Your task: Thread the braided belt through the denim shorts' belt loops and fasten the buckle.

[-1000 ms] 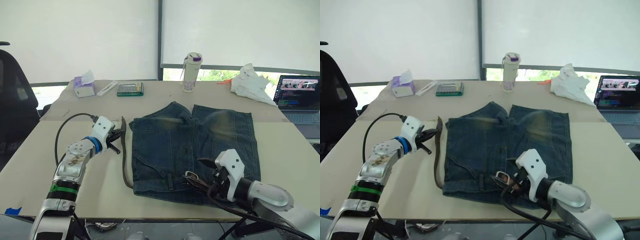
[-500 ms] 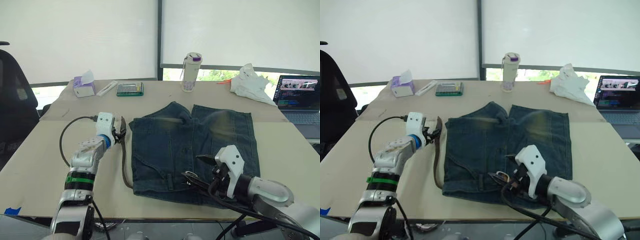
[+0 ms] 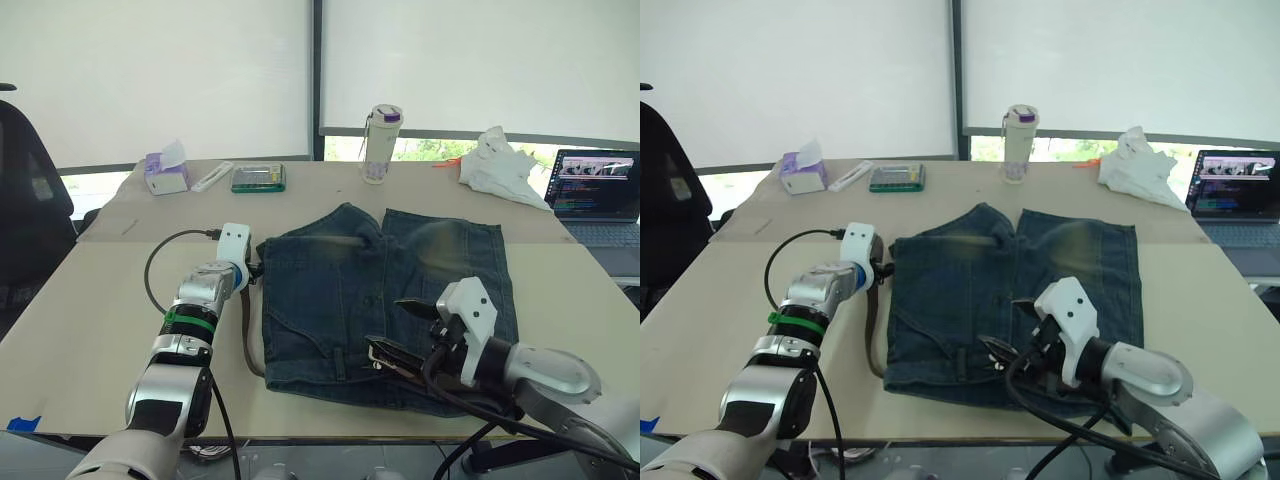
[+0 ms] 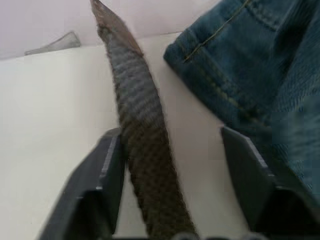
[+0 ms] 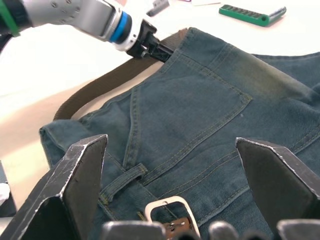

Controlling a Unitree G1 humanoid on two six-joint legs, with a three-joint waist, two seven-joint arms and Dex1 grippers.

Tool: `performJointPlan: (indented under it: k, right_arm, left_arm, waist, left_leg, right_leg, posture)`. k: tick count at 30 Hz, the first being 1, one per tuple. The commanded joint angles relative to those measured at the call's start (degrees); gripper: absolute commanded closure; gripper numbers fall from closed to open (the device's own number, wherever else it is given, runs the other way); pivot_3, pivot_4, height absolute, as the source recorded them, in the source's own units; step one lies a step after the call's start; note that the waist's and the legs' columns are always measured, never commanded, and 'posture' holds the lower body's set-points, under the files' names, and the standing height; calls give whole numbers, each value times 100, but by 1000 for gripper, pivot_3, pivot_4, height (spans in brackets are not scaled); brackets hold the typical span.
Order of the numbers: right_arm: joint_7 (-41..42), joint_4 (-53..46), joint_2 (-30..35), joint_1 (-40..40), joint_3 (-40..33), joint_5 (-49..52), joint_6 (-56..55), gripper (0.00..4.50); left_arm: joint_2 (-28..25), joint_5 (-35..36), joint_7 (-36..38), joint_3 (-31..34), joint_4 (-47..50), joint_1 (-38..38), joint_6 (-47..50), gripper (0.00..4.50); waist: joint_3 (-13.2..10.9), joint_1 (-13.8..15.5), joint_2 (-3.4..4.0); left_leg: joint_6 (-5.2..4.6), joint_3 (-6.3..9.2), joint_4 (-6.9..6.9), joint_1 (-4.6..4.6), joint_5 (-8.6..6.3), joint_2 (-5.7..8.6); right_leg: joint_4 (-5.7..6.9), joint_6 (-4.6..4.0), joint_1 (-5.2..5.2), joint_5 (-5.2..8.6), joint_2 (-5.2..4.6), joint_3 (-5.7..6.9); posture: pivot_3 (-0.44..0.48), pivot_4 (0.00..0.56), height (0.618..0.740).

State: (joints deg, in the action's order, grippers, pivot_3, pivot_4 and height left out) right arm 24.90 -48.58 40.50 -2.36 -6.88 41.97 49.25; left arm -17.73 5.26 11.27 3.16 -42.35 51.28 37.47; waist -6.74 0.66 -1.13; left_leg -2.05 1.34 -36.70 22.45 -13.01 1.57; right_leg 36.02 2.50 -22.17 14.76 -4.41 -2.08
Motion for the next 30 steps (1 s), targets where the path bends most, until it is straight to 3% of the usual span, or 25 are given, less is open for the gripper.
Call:
performJointPlan:
  k: [1, 5, 14, 18, 24, 30]
  right_arm:
    - [-44, -267, 76, 11, -251, 161, 22, 0]
    - [-60, -263, 115, 57, -288, 229, 16, 0]
    - [-54, -143, 77, 158, -470, 424, -31, 0]
    - [-384, -73, -117, 282, -736, 707, 94, 0]
    - [-731, -33, -66, 611, -893, 1053, 468, 0]
    - [-1058, -238, -145, 1089, -844, 1348, 641, 0]
  left_arm:
    - [2, -76, -146, 70, 35, 26, -97, 3139]
    - [-57, -105, -242, 146, 202, -121, -288, 4455]
    - [-937, -863, 516, -607, 2315, -1487, -2852, 4455]
    - [-1249, -1038, 1321, -1081, 3180, -2058, -4463, 4455]
    - [-1525, -1564, 1979, -1850, 3312, -2294, -6654, 4455]
    - [-1770, -1707, 2405, -2285, 2793, -2231, -8383, 4455]
  waist:
    - [0, 7, 0]
    - [0, 3, 0]
    - [0, 8, 1]
    - [3, 49, 5]
    - [7, 51, 11]
    - [11, -1, 18]
  left_leg:
    - [0, 0, 0, 1, 0, 0]
    - [0, 0, 0, 1, 0, 0]
    - [9, -1, 11, 0, -4, -33]
    - [13, -4, 12, 7, -4, -25]
    - [12, -8, 12, 23, -4, -21]
    - [9, -11, 12, 23, -3, -27]
  right_leg:
    - [0, 0, 0, 0, 0, 0]
    - [-1, 0, 0, 0, -2, -3]
    - [-4, -6, -8, -4, -23, -31]
    - [-21, -7, -4, -4, -75, -31]
    - [-39, -10, -7, -5, -93, -31]
    - [-35, -10, -6, -5, -84, -27]
  posture:
    - [0, 150, 740]
    - [0, 150, 740]
    - [0, 150, 740]
    - [0, 150, 740]
    - [0, 150, 740]
    - [0, 150, 740]
